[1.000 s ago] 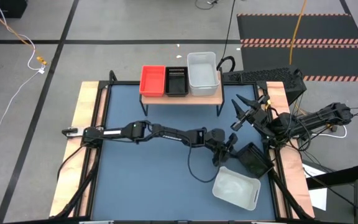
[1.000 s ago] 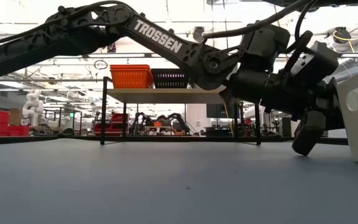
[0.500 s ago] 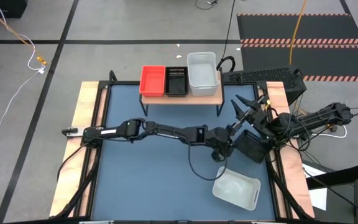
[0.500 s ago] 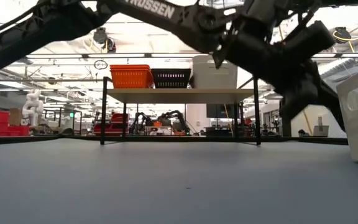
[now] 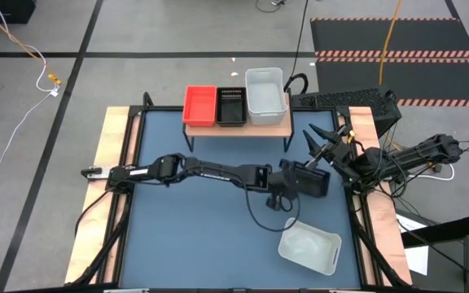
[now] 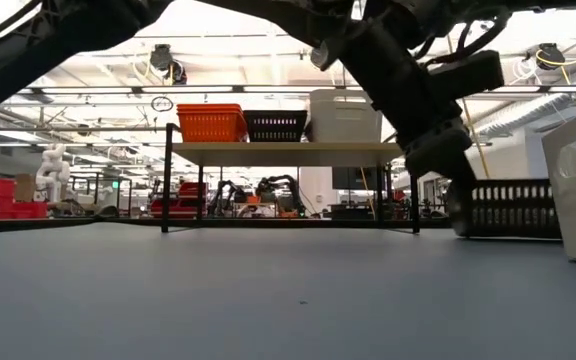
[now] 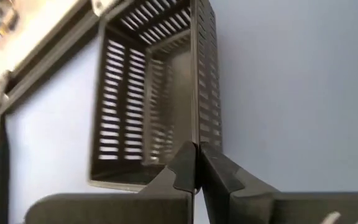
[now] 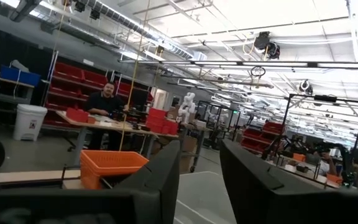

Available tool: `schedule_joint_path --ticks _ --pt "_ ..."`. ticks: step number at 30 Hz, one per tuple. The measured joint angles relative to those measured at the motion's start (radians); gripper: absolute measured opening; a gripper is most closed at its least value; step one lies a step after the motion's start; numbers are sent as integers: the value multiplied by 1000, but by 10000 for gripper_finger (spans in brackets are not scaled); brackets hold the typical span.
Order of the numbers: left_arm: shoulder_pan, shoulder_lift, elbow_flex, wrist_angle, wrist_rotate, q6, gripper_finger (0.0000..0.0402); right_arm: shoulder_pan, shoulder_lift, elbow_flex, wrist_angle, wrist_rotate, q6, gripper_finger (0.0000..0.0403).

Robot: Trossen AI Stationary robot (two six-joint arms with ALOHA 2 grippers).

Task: Stack baskets on shelf by color
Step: Stack the black bin on top of the other black bins on the shelf

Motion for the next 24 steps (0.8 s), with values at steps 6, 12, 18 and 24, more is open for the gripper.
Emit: schedule_joint_path --ticks 6,12,18,24 --pt "-29 0 0 -69 -12 -100 12 0 0 0 7 -2 45 109" --pt "-68 0 0 -78 -55 -102 18 2 0 0 -1 -2 103 109" --pt "-92 0 0 -57 -55 -101 53 39 0 0 4 -2 108 109" --pt "-118 0 0 -33 -53 -29 132 66 -1 0 23 -2 61 109"
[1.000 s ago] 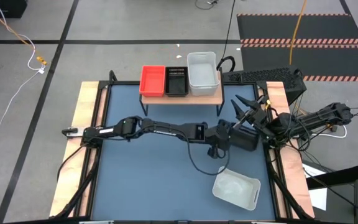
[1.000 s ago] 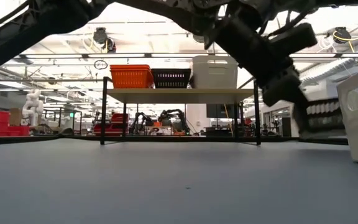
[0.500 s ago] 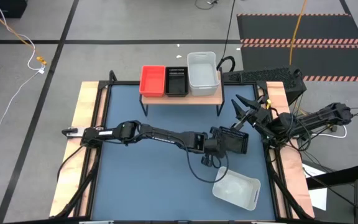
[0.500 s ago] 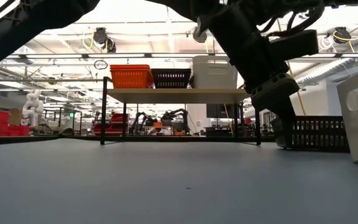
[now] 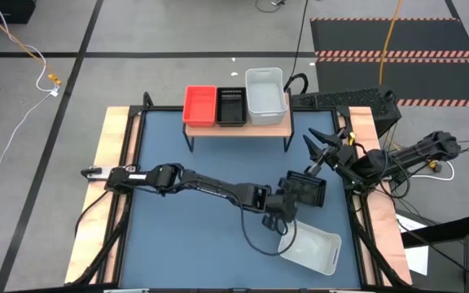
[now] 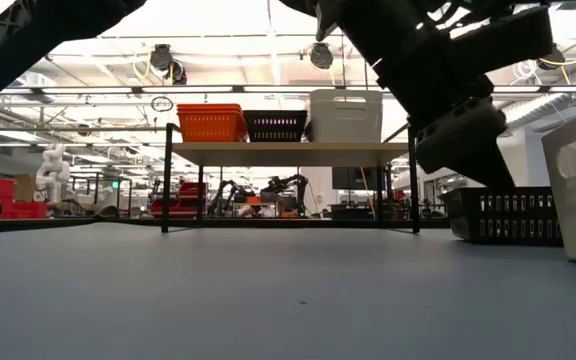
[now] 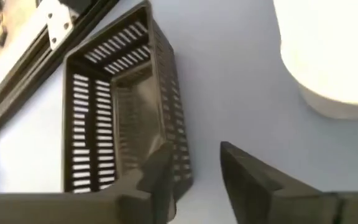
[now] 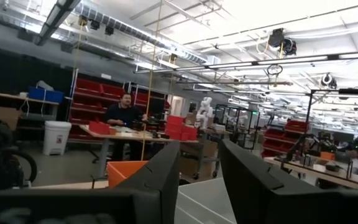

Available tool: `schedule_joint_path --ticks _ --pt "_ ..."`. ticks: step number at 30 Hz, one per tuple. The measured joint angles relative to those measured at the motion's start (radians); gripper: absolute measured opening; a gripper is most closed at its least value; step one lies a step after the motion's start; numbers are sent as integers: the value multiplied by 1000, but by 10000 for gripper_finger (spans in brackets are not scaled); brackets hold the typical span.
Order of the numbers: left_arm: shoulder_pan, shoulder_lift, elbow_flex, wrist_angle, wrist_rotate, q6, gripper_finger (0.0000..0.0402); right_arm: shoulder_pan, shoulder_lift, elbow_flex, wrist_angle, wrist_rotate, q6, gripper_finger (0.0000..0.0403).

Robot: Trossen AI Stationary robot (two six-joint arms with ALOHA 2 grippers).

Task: Stack baskets on shelf by color
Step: Stack the black bin on top of the other black bins on the shelf

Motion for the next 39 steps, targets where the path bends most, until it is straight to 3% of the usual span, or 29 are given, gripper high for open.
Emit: schedule_joint_path --ticks 4,8,17,28,39 --pt "-1 -15 0 -50 0 104 173 0 -1 0 3 1 -18 109" --pt "1 -60 0 -102 69 157 187 0 -1 0 3 1 -27 109" --pt "34 -163 1 -195 157 177 154 0 -2 0 0 2 -18 109" --pt "91 -165 -35 -276 158 296 125 0 -2 0 -8 0 -79 109" --pt "88 -166 -35 -199 160 316 124 0 -1 0 -10 0 -97 109"
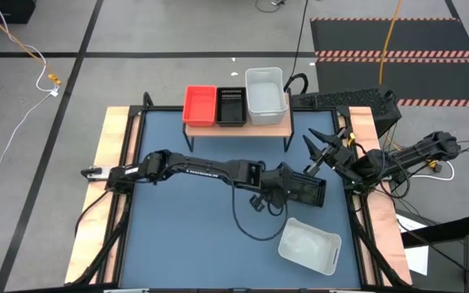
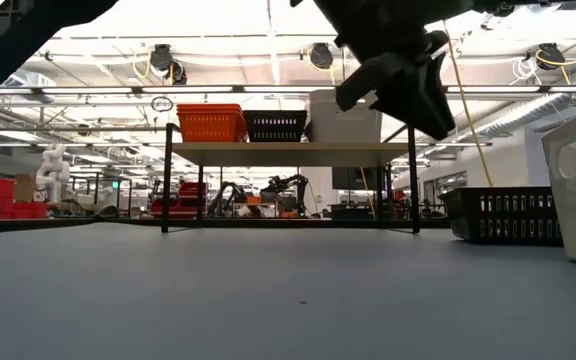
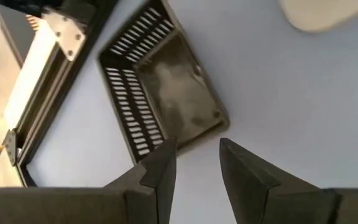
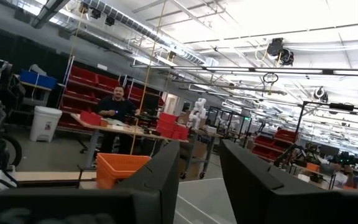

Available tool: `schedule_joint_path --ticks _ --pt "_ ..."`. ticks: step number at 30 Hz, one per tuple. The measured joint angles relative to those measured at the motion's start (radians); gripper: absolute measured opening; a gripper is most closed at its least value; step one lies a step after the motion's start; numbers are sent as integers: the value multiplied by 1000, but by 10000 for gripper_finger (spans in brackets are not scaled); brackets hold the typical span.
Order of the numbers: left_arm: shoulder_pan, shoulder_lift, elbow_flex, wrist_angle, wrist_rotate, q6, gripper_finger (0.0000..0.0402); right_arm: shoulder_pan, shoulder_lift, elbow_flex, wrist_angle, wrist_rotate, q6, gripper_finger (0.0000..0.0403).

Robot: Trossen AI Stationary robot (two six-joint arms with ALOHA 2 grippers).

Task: Stack baskets on shelf by color
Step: Stack the black bin on top of the other black bins on the shelf

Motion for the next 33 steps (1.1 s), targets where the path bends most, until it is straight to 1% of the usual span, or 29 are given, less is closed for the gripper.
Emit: schedule_joint_path --ticks 7,14,18,23,28,31,33 --pt "10 0 0 33 -2 -40 124 1 0 0 -11 0 0 109" --pt "66 0 0 35 -7 -69 124 1 0 0 -17 0 -7 109" --pt "81 0 0 81 -6 -70 124 1 0 0 -17 0 -10 109" --pt "84 0 0 162 -3 -156 124 1 0 0 -17 -1 -10 109" --pt "81 0 0 146 54 -176 124 1 0 0 -23 -1 -15 109" --pt "85 0 0 114 60 -178 124 1 0 0 -34 -1 -23 109" --pt "92 0 0 73 66 -153 124 1 0 0 -43 -1 -26 109"
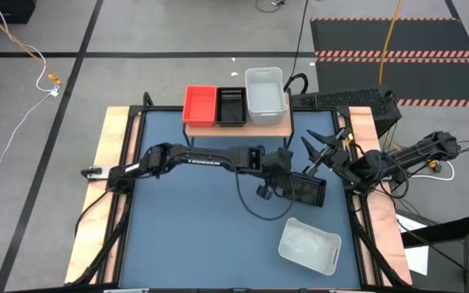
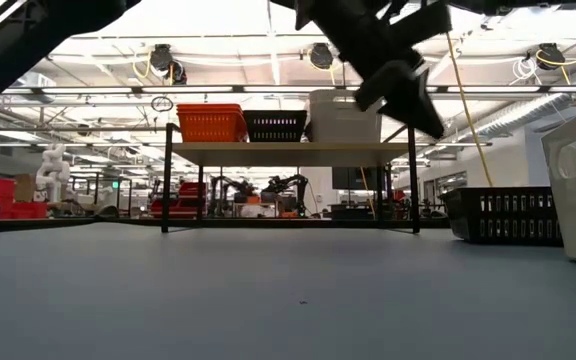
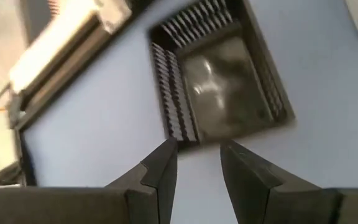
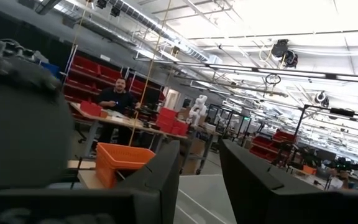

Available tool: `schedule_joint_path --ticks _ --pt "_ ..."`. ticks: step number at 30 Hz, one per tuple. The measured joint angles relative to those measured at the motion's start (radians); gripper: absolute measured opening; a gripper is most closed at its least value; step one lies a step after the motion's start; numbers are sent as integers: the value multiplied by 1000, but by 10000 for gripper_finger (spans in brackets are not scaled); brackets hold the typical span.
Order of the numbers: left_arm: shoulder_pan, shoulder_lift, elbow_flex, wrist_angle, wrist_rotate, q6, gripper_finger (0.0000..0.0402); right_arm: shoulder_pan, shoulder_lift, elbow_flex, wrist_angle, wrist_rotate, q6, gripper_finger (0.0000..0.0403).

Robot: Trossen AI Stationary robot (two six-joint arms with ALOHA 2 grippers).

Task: Stack baskets on shelf by color
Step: Stack the black bin on top of the other black bins on the shelf

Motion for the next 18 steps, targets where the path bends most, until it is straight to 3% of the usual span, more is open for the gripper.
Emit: schedule_joint_path --ticks 5,11,15,18 --pt "21 0 -5 -115 144 117 124 0 0 0 -10 0 -16 109" --pt "15 3 -67 -23 148 270 124 0 0 0 -9 0 -28 109" --pt "4 -1 -172 95 143 447 124 0 0 0 -9 0 -27 109" --pt "-1 6 -233 190 135 484 124 0 0 0 -9 0 -27 109"
